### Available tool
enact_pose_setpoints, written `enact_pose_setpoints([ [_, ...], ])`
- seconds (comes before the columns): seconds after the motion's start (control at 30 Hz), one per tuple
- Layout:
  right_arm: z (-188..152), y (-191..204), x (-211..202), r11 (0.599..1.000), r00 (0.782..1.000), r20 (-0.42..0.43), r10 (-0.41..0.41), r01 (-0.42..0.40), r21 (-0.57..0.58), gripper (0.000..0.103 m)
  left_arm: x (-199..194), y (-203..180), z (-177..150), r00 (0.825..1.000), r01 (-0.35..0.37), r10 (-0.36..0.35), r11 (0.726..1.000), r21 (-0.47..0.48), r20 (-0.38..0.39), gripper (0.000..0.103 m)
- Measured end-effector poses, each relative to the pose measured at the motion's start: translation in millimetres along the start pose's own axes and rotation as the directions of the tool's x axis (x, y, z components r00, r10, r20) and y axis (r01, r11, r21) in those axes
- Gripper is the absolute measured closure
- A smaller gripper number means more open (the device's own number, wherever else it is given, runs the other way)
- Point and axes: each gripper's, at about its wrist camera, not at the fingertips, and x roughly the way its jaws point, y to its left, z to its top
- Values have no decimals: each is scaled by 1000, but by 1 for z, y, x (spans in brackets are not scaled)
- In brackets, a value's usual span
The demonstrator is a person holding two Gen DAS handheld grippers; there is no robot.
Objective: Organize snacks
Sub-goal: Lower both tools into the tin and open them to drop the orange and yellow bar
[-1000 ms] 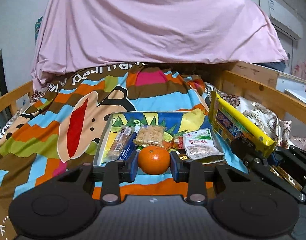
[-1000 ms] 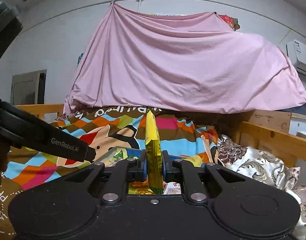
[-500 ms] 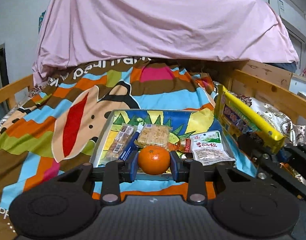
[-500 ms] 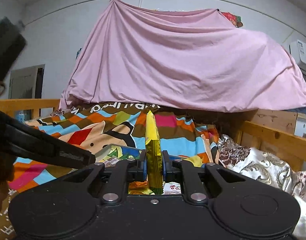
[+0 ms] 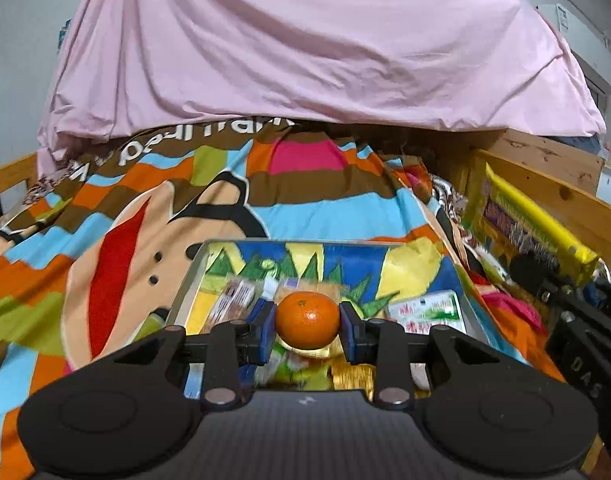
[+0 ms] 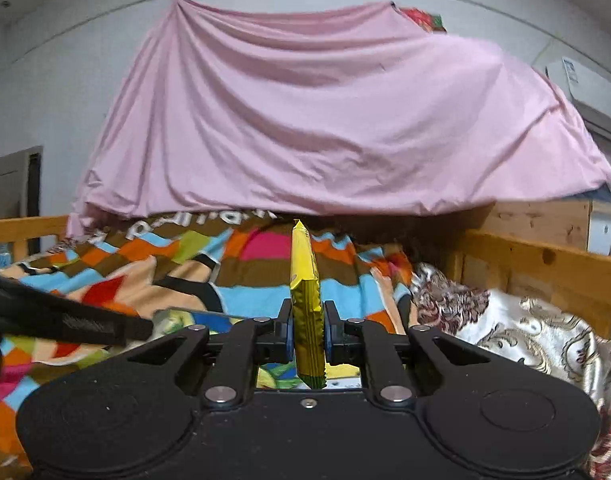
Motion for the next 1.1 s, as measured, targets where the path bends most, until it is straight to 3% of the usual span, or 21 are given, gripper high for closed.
enact_pose_setpoints([
  [0.3,-32,-23,66,997,990,-139,-14,24,70,89,76,-4,21,998,56,-56,998,36,-11,67],
  [0.47,-40,-31,86,992,984,-180,7,16,125,89,114,-7,23,988,135,-135,991,-4,-68,67],
  [0.6,-42,-36,96,986,981,-193,30,3,167,88,137,-15,24,984,147,-146,989,4,-105,67],
  [0.93,-51,-35,109,991,974,-226,26,6,137,88,162,-36,23,978,144,-134,988,52,-163,67],
  [1.1,-53,-35,111,989,970,-239,35,1,147,86,170,-36,18,970,148,-145,989,1,-194,67],
])
